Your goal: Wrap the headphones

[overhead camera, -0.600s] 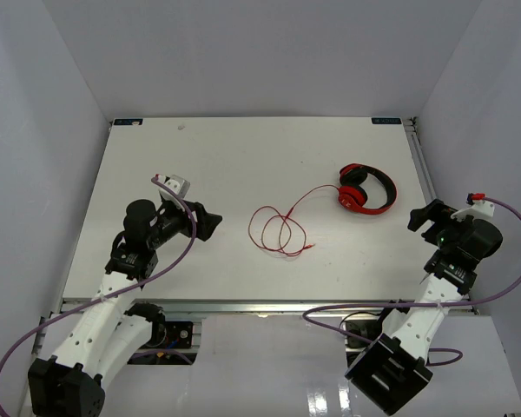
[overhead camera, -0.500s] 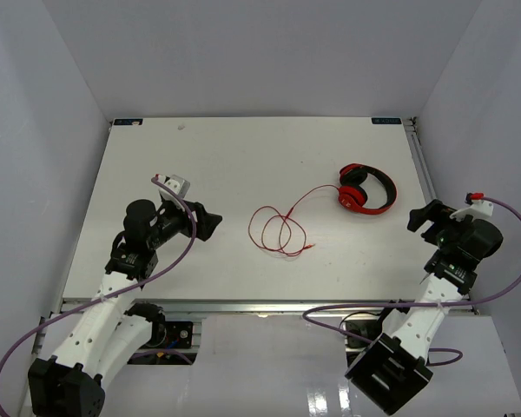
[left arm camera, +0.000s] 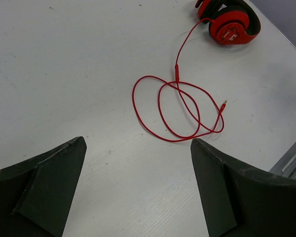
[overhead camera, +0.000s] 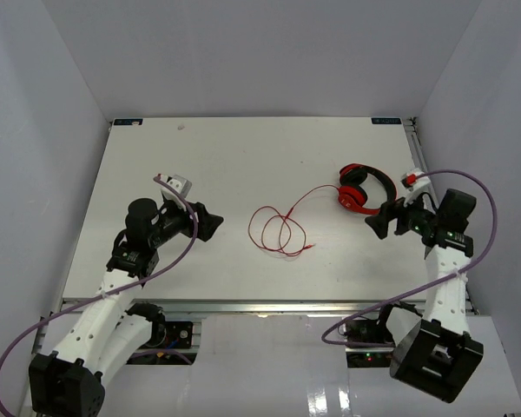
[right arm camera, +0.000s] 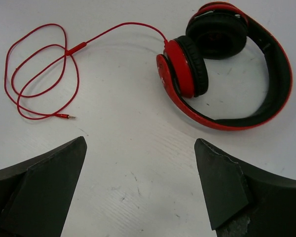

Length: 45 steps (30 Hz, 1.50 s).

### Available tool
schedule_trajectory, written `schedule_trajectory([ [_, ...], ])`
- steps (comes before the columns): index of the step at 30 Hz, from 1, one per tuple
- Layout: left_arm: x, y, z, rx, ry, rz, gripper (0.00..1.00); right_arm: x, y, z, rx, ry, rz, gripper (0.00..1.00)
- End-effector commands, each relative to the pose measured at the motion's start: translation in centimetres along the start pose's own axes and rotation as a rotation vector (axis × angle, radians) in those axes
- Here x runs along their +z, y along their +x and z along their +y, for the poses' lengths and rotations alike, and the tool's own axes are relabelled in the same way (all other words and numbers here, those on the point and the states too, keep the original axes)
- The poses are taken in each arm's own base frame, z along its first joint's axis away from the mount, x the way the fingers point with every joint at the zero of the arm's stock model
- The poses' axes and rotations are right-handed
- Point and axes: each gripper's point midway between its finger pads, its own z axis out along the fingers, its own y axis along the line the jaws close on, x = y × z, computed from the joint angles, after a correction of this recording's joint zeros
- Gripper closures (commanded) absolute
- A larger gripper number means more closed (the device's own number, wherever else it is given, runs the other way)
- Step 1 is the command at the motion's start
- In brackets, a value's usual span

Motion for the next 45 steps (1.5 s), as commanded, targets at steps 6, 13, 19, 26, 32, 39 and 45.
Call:
schedule_trajectory([
  [6,0.3,-0.3,-0.2,0.013,0.012,-0.002,0.02,5.7,-1.0,-10.0,0.387,0.441,0.21,0.24],
  [13,0.4,-0.1,-0.1,0.014,0.012,0.012,0.02,8.3,0.6,-13.4,0.401,0.503,0.269,0.23],
  [19,0.3,-0.3,-0.3,0.015,0.023,0.005,0.02,8.2,3.7,-16.7,0.475,0.7,0.348,0.26],
  [26,0.1,-0.6,-0.5,0.022,0.029,-0.003,0.02,9.5,3.8,-19.1,0.509,0.761,0.342,0.3],
  [32,0.1,-0.6,-0.4,0.024,0.026,-0.003,0.02,12.3,5.0,-20.1,0.517,0.703,0.379,0.32],
  [39,0.2,-0.5,-0.3,0.025,0.02,0.0,0.02,13.8,6.8,-19.7,0.459,0.6,0.451,0.42],
  [45,0.3,-0.3,-0.2,0.024,0.021,0.007,0.02,14.7,7.8,-18.6,0.414,0.493,0.484,0.59],
])
